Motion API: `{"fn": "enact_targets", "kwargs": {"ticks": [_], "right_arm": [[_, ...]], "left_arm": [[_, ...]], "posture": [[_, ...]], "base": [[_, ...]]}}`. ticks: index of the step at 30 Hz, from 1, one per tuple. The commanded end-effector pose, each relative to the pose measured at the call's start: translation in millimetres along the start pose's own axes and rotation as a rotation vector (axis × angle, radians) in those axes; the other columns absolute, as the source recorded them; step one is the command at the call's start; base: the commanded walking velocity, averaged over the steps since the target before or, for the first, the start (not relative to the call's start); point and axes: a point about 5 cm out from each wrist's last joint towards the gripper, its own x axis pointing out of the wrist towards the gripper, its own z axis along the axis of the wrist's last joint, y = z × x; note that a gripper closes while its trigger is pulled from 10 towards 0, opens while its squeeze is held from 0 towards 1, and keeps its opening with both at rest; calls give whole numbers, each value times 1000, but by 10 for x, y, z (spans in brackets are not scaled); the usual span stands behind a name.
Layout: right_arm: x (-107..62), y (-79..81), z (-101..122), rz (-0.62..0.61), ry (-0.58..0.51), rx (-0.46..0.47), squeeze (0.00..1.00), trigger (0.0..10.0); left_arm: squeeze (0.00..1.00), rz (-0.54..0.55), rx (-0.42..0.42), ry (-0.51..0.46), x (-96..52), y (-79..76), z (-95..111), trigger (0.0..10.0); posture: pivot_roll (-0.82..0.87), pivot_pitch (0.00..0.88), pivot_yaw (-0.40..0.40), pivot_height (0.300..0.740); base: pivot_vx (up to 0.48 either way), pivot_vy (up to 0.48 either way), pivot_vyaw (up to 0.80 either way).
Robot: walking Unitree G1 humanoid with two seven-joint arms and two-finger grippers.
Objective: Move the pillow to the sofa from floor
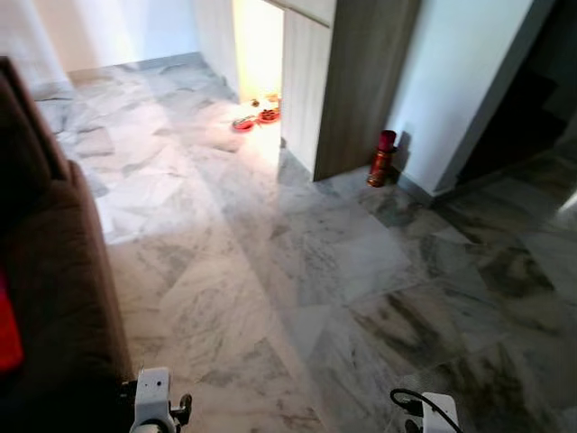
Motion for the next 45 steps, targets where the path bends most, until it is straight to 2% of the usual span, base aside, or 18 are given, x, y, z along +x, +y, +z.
{"fn": "enact_targets", "kwargs": {"ticks": [1, 18, 23, 30, 45], "right_arm": [[8, 40, 25, 15, -5, -2, 0, 10000], [9, 36, 23, 4, -1, -4, 0, 10000], [9, 40, 16, 7, 6, 5, 0, 10000], [12, 42, 41, 22, -7, -59, 0, 10000], [13, 49, 35, 33, 5, -74, 0, 10000]], "left_arm": [[0, 13, -3, 12, -7, 66, -16, 10000], [0, 17, 7, 29, -5, 67, -25, 10000], [0, 19, 9, 30, -8, 80, -30, 10000], [0, 18, 4, 33, -10, 79, -38, 10000], [0, 3, 10, 36, -12, 50, -53, 10000]], "posture": [[63, 0, -44, 740], [64, 0, -45, 740], [65, 0, -45, 740], [63, 0, -47, 740], [64, 0, -46, 740]], "base": [[0, 0, 0], [0, 0, 0], [274, 0, -682], [289, 0, 0], [314, 0, 0]]}}
